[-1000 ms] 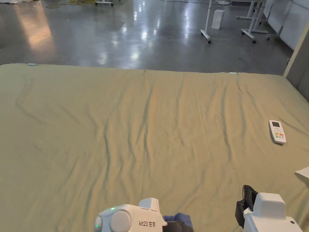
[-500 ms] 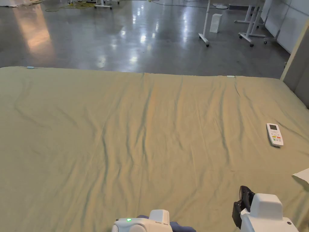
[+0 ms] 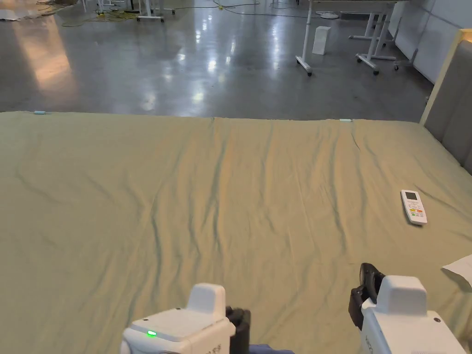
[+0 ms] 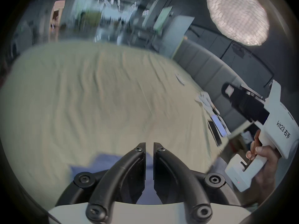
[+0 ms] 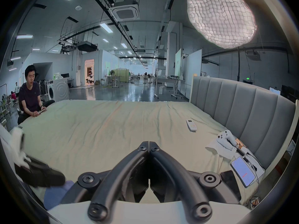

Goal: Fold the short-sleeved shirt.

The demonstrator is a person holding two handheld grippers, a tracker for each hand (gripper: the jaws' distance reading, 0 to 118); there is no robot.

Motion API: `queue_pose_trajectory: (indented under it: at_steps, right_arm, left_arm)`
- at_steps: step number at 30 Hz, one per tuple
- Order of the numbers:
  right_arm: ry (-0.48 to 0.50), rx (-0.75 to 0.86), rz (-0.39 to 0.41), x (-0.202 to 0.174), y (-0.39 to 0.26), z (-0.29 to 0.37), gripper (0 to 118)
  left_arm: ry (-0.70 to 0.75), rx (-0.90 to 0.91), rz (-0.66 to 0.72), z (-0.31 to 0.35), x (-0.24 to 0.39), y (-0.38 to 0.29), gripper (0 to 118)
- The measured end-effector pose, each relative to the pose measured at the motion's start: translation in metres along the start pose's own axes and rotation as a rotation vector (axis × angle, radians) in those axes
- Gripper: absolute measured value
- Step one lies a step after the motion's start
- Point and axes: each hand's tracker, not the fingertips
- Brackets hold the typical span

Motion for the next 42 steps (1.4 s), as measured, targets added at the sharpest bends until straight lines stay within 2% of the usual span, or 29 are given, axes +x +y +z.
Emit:
queue_pose_trajectory:
  at_steps: [5, 9, 12, 16, 20, 21, 23, 30, 36, 39, 41, 42]
  right_arm:
    - [-0.006, 0.068, -0.007, -0.009, 0.025, -0.005, 0]
    - [-0.011, 0.112, -0.007, -0.016, 0.042, -0.007, 0]
    - [-0.01, 0.135, -0.005, -0.02, 0.052, -0.007, 0]
    - [0.002, 0.153, 0.008, -0.023, 0.059, -0.005, 0]
    - [0.051, 0.113, 0.013, -0.026, 0.048, 0.005, 0]
    - [0.075, 0.057, -0.002, -0.03, 0.039, 0.009, 0]
    - [0.129, 0.01, 0.02, -0.04, 0.021, 0.018, 0]
    - [0.316, -0.192, 0.123, -0.106, -0.077, 0.037, 0]
    - [0.321, -0.234, 0.221, -0.14, -0.129, 0.025, 0]
    - [0.265, -0.256, 0.229, -0.138, -0.142, 0.016, 0]
    - [0.243, -0.256, 0.218, -0.132, -0.144, 0.014, 0]
    - [0.24, -0.257, 0.219, -0.13, -0.144, 0.012, 0]
  left_arm:
    - [0.29, 0.292, -0.159, 0.041, -0.022, 0.03, 7]
    - [0.403, 0.445, -0.14, 0.067, -0.041, 0.047, 5]
    - [0.473, 0.476, -0.16, 0.08, -0.052, 0.052, 4]
    - [0.487, 0.469, -0.152, 0.089, -0.063, 0.05, 4]
    - [0.472, 0.421, -0.128, 0.091, -0.076, 0.036, 4]
    - [0.466, 0.404, -0.126, 0.09, -0.08, 0.03, 4]
    - [0.466, 0.354, -0.117, 0.088, -0.086, 0.017, 4]
    - [0.419, 0.187, -0.017, 0.079, -0.099, -0.036, 4]
    - [0.336, 0.053, 0.082, 0.064, -0.118, -0.074, 4]
    - [0.235, -0.045, 0.136, 0.057, -0.122, -0.084, 5]
    - [0.144, -0.113, 0.191, 0.054, -0.121, -0.084, 21]
    - [0.097, -0.155, 0.224, 0.05, -0.124, -0.086, 38]
